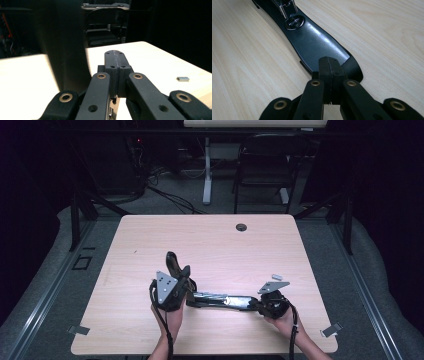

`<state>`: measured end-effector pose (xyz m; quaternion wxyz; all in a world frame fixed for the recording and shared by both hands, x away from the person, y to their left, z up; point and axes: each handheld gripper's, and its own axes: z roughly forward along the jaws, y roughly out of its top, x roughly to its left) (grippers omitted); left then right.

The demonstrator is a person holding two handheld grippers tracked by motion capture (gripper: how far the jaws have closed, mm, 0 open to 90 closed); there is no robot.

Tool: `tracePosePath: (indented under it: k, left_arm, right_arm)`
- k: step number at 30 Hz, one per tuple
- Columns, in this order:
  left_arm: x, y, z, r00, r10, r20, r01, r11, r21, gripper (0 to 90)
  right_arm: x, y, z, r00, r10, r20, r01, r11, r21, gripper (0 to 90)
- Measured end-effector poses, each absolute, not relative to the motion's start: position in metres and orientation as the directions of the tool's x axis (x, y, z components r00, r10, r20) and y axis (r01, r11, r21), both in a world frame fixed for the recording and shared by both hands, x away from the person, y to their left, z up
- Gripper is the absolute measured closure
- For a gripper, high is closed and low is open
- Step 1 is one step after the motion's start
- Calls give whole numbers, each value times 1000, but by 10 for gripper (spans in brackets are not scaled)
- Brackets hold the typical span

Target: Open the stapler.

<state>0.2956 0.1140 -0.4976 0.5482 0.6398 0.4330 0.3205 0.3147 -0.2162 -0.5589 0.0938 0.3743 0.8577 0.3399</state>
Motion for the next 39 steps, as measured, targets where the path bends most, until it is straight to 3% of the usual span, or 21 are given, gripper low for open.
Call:
tracePosePath:
  k: [8,16,20,23,25,32,34,39]
  left_arm:
    - [298,140,-505,363,926,-106,243,16,970,900]
    - [298,141,-504,362,928,-89,246,-3,969,900]
    - [297,138,-498,374,924,-75,233,-15,972,900]
    - [299,136,-493,405,910,-84,236,-15,972,874]
    - [301,133,-489,427,900,-84,241,-25,970,859]
    - [319,114,-477,578,812,-78,353,-163,921,763]
    - [324,106,-475,614,786,-71,377,-213,901,729]
    - [337,87,-464,682,729,-57,430,-336,838,567]
  right_arm:
    - [315,-216,-559,-701,707,96,582,489,650,900]
    - [317,-217,-559,-696,709,108,590,479,650,900]
    - [320,-218,-558,-694,707,136,607,472,639,900]
    - [323,-221,-557,-677,708,200,650,448,615,856]
    - [325,-222,-555,-674,715,187,656,463,596,830]
    - [328,-227,-549,-676,718,166,651,476,591,724]
    - [328,-229,-546,-677,719,158,642,472,605,735]
    - [328,-232,-544,-686,718,117,624,498,602,716]
